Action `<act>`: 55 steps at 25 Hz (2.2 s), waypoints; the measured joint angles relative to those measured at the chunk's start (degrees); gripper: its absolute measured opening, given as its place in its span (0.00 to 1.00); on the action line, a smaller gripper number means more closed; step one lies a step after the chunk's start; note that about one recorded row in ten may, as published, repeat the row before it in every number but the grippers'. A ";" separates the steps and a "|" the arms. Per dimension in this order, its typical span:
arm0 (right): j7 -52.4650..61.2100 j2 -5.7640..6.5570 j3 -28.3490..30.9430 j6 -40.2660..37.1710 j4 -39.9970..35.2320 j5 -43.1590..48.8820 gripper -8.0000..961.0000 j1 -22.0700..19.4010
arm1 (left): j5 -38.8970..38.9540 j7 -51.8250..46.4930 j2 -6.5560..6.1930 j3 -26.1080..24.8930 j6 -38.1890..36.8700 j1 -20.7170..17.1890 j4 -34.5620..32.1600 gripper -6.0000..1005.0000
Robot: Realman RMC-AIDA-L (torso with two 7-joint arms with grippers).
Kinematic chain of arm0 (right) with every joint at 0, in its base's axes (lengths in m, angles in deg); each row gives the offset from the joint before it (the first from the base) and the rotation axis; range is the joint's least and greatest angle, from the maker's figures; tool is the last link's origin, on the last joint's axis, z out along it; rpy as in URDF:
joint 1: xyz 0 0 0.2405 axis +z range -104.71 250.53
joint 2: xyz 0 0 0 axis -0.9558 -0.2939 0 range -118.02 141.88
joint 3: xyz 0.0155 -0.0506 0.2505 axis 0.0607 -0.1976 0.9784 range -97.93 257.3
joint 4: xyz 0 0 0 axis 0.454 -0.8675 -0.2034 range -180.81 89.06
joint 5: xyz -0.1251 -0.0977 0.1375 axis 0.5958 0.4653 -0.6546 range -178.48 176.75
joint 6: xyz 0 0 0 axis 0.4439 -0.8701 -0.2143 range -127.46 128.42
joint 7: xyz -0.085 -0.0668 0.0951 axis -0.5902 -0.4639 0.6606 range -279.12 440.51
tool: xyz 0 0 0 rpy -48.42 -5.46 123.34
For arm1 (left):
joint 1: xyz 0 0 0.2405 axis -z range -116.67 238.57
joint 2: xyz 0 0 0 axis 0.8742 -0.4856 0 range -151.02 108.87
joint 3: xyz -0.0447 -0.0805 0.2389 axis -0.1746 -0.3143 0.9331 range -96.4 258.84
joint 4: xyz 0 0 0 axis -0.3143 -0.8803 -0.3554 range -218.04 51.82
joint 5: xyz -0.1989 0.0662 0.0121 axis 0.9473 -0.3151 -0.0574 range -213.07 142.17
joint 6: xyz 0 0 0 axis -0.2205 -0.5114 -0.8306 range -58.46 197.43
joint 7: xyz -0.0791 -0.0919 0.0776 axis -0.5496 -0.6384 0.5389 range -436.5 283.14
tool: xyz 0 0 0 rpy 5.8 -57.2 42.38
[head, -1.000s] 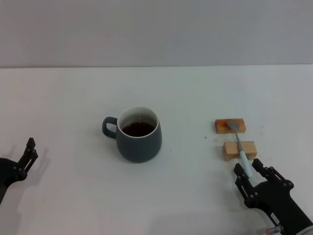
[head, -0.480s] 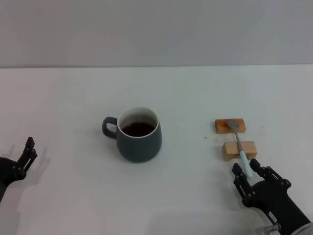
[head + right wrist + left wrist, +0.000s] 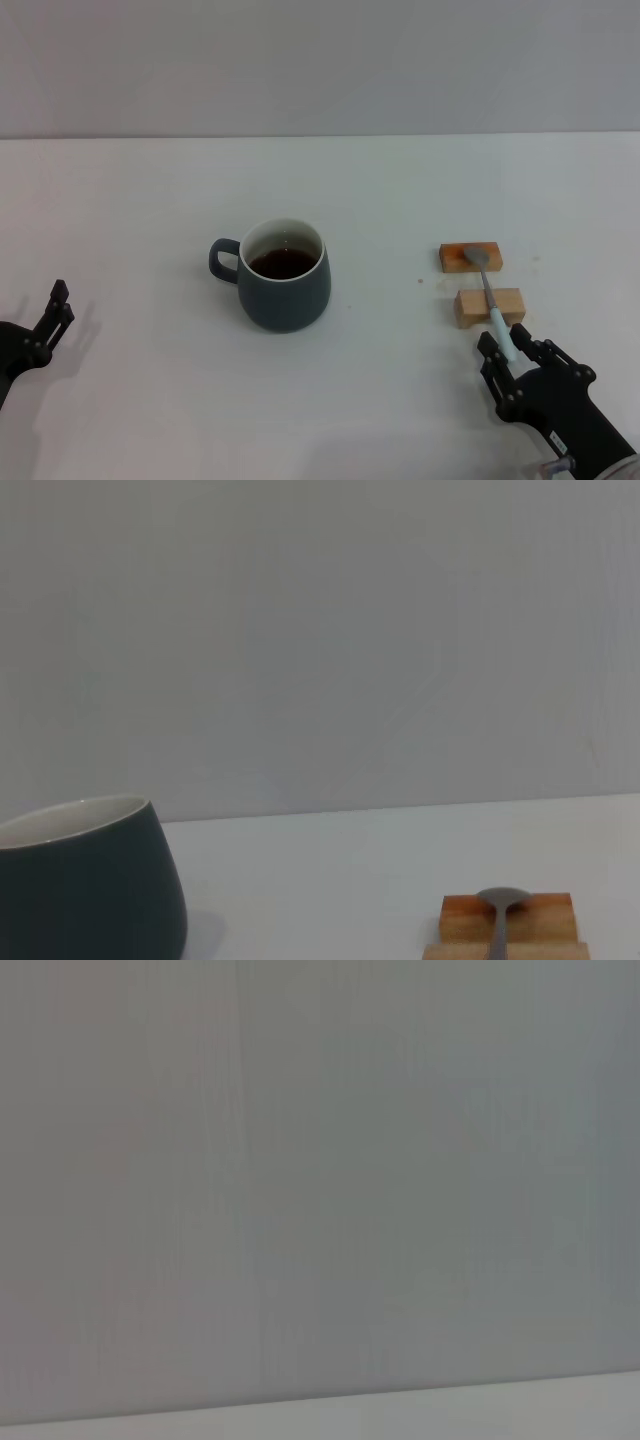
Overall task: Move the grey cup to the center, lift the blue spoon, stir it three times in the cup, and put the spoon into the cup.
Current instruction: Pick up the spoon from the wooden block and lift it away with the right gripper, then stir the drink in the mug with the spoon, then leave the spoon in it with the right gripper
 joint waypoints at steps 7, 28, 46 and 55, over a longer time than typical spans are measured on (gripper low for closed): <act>0.00 0.00 0.00 0.26 0.00 0.00 0.40 -0.04 | -0.05 0.00 0.00 0.00 0.00 -0.06 -0.03 0.85; 0.00 -0.09 -0.12 0.31 0.41 0.00 0.18 -0.80 | -0.24 0.00 0.02 0.26 0.00 -0.28 -0.64 0.85; -1.62 1.58 -0.53 -4.65 7.99 0.60 0.19 -0.79 | -0.36 -0.06 0.09 0.54 0.01 0.00 -0.64 0.85; -16.38 9.37 6.22 11.60 32.84 0.70 0.19 0.39 | -0.35 -0.09 0.09 0.54 -0.18 0.04 -0.51 0.85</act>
